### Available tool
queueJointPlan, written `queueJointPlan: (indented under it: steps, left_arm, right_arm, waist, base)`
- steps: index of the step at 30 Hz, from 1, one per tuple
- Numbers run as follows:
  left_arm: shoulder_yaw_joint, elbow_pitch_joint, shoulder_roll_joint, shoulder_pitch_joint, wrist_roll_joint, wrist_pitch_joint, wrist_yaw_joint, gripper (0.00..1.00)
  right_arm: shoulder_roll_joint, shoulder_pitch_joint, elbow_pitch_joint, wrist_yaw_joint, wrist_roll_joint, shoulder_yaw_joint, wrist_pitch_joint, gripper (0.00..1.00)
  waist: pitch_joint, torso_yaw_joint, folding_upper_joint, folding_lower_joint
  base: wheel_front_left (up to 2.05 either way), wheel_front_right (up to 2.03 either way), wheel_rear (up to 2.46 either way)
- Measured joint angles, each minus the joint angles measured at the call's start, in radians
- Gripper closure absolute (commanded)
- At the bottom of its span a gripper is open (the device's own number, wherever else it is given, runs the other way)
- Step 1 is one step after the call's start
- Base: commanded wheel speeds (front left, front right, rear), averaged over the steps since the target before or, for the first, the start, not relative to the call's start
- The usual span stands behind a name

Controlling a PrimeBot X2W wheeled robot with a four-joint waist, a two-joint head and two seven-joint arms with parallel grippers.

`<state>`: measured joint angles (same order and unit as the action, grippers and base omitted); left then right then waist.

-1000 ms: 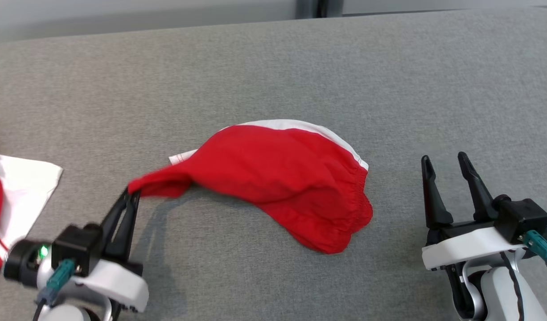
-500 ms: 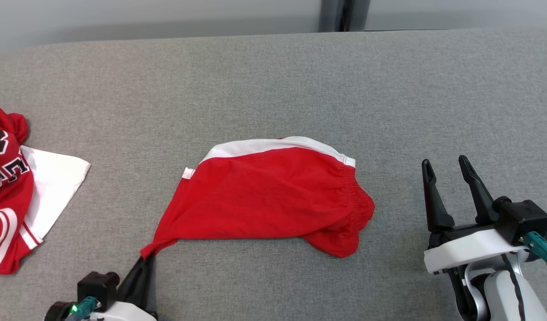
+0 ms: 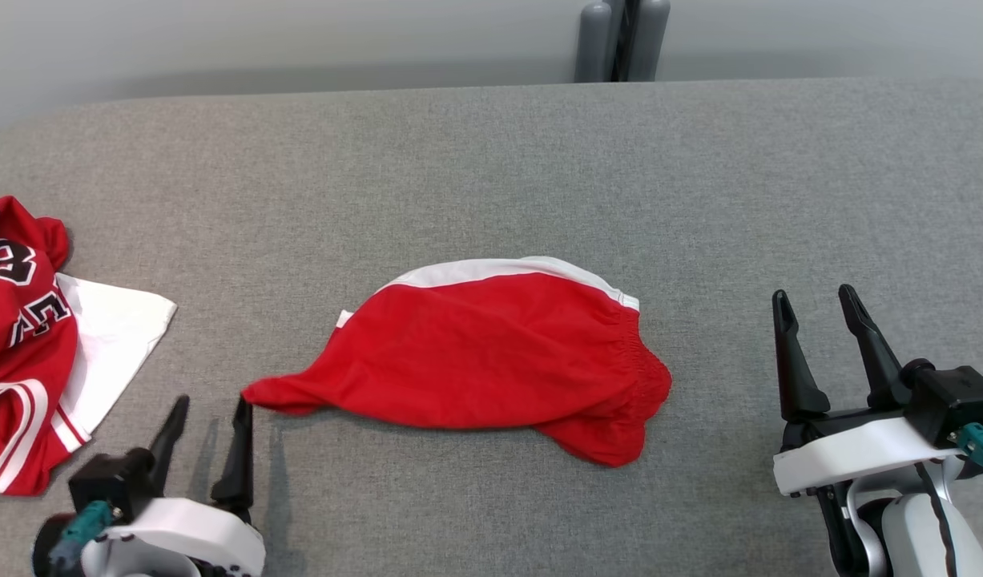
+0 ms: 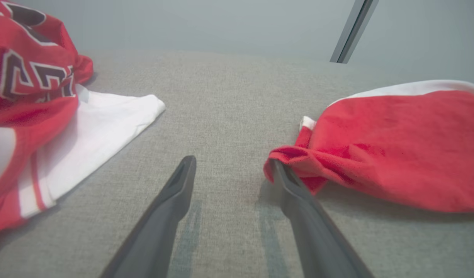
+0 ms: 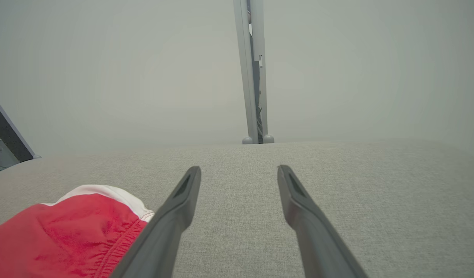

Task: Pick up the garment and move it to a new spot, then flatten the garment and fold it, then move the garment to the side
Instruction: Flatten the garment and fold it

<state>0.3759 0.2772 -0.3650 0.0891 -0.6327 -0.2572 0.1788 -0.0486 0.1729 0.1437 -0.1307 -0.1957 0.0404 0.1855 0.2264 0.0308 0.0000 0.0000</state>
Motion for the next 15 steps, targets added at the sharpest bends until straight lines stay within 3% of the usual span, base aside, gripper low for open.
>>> queueJointPlan:
  steps: [8,15]
  left_arm:
    - [-0.065,-0.209,-0.041,-0.001,0.042,-0.003,0.05,0.0]
    - [-0.072,-0.304,-0.045,0.042,0.041,0.02,0.061,0.0]
  right_arm:
    - [0.0,-0.011,-0.007,0.0,0.001,-0.006,0.0,0.0]
    - [0.001,-0.014,-0.012,0.0,0.002,-0.008,-0.005,0.0]
  waist:
    - [-0.028,-0.002,0.0,0.0]
    - [-0.046,-0.005,0.0,0.0]
  base:
    - [0.0,0.0,0.0]
    - [0.0,0.0,0.0]
